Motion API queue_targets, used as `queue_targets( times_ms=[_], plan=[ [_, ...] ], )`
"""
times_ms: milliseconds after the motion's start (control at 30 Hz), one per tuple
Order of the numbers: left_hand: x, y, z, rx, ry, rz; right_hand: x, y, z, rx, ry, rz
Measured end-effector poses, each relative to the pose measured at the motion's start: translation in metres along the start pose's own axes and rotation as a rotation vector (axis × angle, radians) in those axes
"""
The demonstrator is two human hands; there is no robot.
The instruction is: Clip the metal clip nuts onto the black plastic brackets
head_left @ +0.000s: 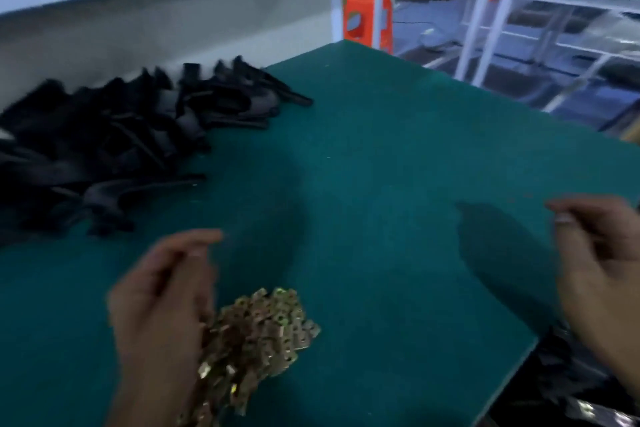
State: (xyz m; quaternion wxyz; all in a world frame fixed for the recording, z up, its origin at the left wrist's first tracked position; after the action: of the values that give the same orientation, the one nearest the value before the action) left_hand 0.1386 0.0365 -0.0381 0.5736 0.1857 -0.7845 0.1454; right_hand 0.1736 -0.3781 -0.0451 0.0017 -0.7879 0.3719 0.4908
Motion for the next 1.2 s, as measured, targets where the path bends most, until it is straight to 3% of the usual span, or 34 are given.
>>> queue_targets(
  times_ms=[100,167,233,333,467,567,667,800,900,1067,1200],
  plan=[
    [-0.028,0.072,-0.026,0.414,0.097,0.068,-0.069,-0.101,0.013,-0.446,0.265,-0.012],
    [-0.032,0.085,-0.024,0.446,0.124,0.134,-0.102,-0.171,0.031,-0.727,0.377,-0.015],
    [-0.032,0.087,-0.028,0.419,0.156,0.103,-0.134,-0.235,0.045,-0.897,0.441,0.004],
    [-0.034,0.082,-0.038,0.305,0.230,0.169,-0.179,-0.317,0.054,-0.898,0.576,0.124],
    [-0.029,0.085,-0.040,0.182,0.302,0.417,-0.202,-0.386,0.047,-0.831,0.586,0.245],
    [-0.025,0.097,-0.043,0.148,0.299,0.592,-0.202,-0.393,0.038,-0.699,0.518,0.215],
    [-0.030,0.108,-0.048,0.222,0.237,0.480,-0.192,-0.377,0.037,-0.625,0.414,-0.074],
    [-0.036,0.100,-0.051,0.230,0.162,0.341,-0.181,-0.346,0.053,-1.049,-0.145,-0.750],
    [-0.041,0.088,-0.051,0.141,0.193,0.346,-0.183,-0.324,0.069,-1.278,-0.341,-0.903],
    [-0.040,0.085,-0.051,-0.024,0.211,0.289,-0.194,-0.319,0.095,-1.379,-0.211,-0.818],
    [-0.027,0.083,-0.048,0.056,0.161,0.251,-0.198,-0.322,0.102,-1.558,-0.051,-0.601]
  ],
)
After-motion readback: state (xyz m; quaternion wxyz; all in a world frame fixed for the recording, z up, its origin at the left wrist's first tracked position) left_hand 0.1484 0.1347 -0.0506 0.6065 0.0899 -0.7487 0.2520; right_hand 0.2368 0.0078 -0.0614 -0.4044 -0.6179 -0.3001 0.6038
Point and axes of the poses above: each hand's wrist, its own z-axis away from the middle knuckle, its own y-axis out of the back of the hand, x = y × z, the point moved 4 cm from there along -z, towards the middle knuckle, and after that the axes turned 2 degrees about -y, right-handed, at the moved point
